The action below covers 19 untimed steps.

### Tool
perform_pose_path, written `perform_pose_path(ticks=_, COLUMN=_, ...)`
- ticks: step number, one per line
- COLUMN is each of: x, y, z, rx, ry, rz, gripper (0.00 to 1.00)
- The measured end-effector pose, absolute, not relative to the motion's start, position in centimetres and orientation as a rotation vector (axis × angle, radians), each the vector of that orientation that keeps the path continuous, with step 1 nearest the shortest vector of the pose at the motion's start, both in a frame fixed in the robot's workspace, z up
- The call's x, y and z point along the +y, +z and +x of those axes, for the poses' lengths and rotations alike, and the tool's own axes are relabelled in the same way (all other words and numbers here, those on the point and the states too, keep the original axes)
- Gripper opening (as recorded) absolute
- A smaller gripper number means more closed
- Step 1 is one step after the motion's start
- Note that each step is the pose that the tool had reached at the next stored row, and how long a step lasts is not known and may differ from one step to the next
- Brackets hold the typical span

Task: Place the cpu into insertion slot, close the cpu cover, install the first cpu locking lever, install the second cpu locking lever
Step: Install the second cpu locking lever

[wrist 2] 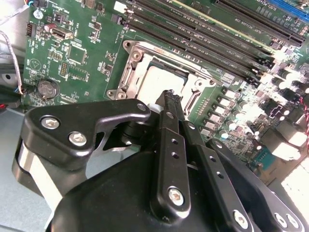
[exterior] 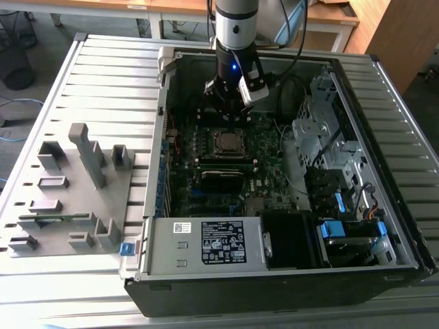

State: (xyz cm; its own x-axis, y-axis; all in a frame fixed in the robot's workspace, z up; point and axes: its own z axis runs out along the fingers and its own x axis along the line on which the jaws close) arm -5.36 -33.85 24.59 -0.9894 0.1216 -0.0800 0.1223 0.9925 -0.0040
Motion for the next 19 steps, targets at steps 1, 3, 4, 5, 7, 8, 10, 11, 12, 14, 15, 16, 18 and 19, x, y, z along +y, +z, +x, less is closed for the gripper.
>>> perform_pose_path(ticks=1, x=-33.85, y=24.65, z=-5.36, rx=3.056, ry=-0.014, rz=0.187, gripper=0.1)
perform_pose_path(ticks=3, x=-33.85, y=24.69, z=-5.36, rx=3.056, ry=-0.013, rz=0.187, gripper=0.1)
perform_pose_path(ticks=4, x=-33.85, y=24.69, z=-5.36, rx=3.056, ry=-0.013, rz=0.187, gripper=0.1)
perform_pose_path(ticks=5, x=-33.85, y=24.69, z=-5.36, rx=3.056, ry=-0.013, rz=0.187, gripper=0.1)
perform_pose_path(ticks=7, x=-33.86, y=24.86, z=-5.36, rx=3.056, ry=-0.014, rz=0.187, gripper=0.1)
perform_pose_path(ticks=8, x=-33.85, y=24.95, z=-5.36, rx=3.056, ry=-0.014, rz=0.187, gripper=0.1)
perform_pose_path(ticks=10, x=-33.85, y=24.97, z=-5.36, rx=3.056, ry=-0.013, rz=0.187, gripper=0.1)
perform_pose_path(ticks=11, x=-33.86, y=24.97, z=-5.36, rx=3.056, ry=-0.014, rz=0.187, gripper=0.1)
perform_pose_path(ticks=12, x=-33.89, y=24.98, z=-5.36, rx=3.056, ry=-0.015, rz=0.187, gripper=0.1)
perform_pose_path(ticks=14, x=-34.02, y=24.98, z=-5.36, rx=3.056, ry=-0.016, rz=0.187, gripper=0.1)
perform_pose_path(ticks=15, x=-34.12, y=24.98, z=-5.36, rx=3.056, ry=-0.016, rz=0.187, gripper=0.1)
perform_pose_path(ticks=16, x=-34.24, y=24.98, z=-5.36, rx=3.056, ry=-0.017, rz=0.187, gripper=0.1)
perform_pose_path(ticks=18, x=-34.54, y=24.98, z=-5.36, rx=3.056, ry=-0.017, rz=0.187, gripper=0.1)
perform_pose_path(ticks=19, x=-34.68, y=24.98, z=-5.36, rx=3.056, ry=-0.018, rz=0.187, gripper=0.1)
